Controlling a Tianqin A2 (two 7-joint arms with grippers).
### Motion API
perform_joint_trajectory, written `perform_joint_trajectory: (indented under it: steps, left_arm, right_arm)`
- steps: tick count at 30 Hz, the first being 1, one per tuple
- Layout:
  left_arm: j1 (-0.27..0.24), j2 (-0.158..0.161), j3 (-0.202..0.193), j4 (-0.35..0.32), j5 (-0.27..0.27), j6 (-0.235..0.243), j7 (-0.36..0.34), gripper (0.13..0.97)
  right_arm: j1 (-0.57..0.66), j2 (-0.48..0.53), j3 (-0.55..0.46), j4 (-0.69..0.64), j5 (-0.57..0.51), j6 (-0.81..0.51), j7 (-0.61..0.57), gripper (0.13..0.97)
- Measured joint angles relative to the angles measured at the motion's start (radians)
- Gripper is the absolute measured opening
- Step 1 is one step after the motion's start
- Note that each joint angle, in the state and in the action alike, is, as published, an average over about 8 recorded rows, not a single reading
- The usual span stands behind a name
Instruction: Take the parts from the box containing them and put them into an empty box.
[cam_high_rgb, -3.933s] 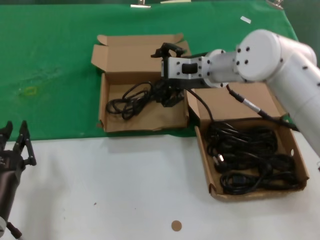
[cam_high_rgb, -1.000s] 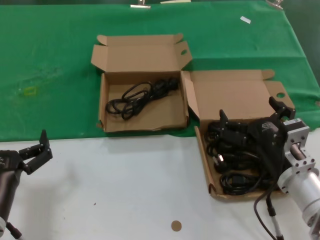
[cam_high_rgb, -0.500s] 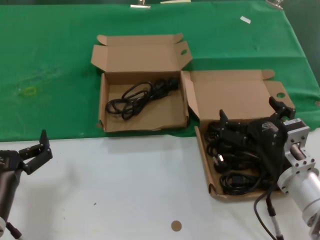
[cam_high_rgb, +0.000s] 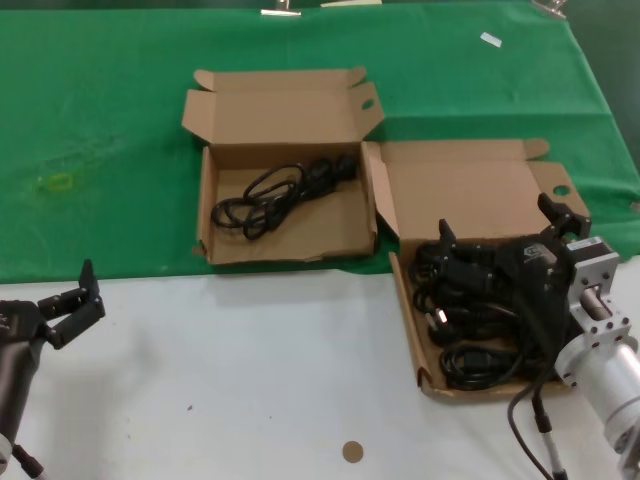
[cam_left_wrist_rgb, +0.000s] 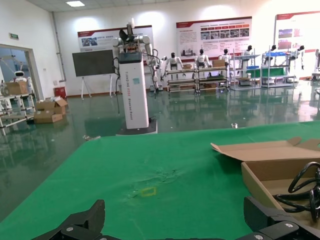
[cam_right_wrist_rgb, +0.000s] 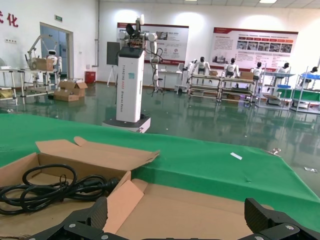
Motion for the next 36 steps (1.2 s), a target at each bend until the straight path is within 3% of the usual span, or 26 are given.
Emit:
perform_joint_trajectory:
  steps: [36]
  left_arm:
    - [0.000,0.000,0.000,0.000,0.000,0.000,0.000,0.966]
  right_arm:
    - [0.000,0.000,0.000,0.000,0.000,0.000,0.000,0.966]
